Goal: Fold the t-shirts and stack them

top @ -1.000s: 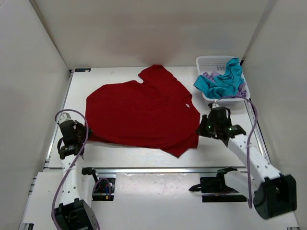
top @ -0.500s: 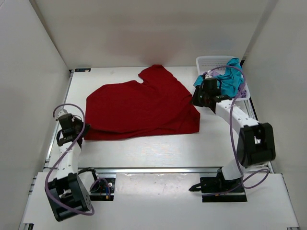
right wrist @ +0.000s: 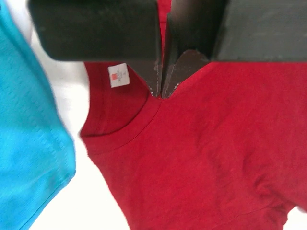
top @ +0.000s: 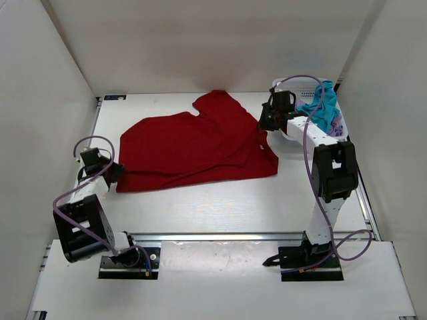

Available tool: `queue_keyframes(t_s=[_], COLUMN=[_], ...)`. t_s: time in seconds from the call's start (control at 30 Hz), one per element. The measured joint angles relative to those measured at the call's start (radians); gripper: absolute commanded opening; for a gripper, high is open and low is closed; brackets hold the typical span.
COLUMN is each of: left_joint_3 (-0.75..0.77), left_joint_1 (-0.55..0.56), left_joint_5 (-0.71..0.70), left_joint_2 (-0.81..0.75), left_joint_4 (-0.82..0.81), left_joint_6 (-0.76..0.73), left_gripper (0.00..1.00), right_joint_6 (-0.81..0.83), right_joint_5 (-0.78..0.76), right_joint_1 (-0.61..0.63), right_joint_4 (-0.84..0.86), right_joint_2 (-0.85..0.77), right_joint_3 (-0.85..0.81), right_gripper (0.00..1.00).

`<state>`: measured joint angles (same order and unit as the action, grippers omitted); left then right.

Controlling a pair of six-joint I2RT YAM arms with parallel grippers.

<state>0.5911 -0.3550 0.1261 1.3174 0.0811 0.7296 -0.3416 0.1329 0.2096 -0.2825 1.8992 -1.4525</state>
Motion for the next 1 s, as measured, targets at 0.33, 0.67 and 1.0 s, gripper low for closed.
queue_keyframes(t_s=[0.33, 0.67, 1.0], left_joint_3=[0.032, 0.138, 0.11], left_joint_1=[-0.049, -0.065, -0.109], left_joint_5=[0.069, 0.08, 0.161], left_joint_2=[0.132, 0.138, 0.24], left_joint_4=[-0.067, -0.115, -0.135], left_joint_6=[0.061, 0.082, 0.117], left_gripper=[0.21, 0.1, 0.5], right_joint_6=[0.006, 0.006, 0.001], right_joint_5=[-0.005, -0.008, -0.003], right_joint_1=[-0.021, -0.026, -0.036], right_joint_4=[-0.024, -0.048, -0.066], right_joint_2=[0.063, 0.129, 0.143], right_joint_3=[-0.063, -0.158, -0.159], right_gripper=[0.0, 0.0, 0.27])
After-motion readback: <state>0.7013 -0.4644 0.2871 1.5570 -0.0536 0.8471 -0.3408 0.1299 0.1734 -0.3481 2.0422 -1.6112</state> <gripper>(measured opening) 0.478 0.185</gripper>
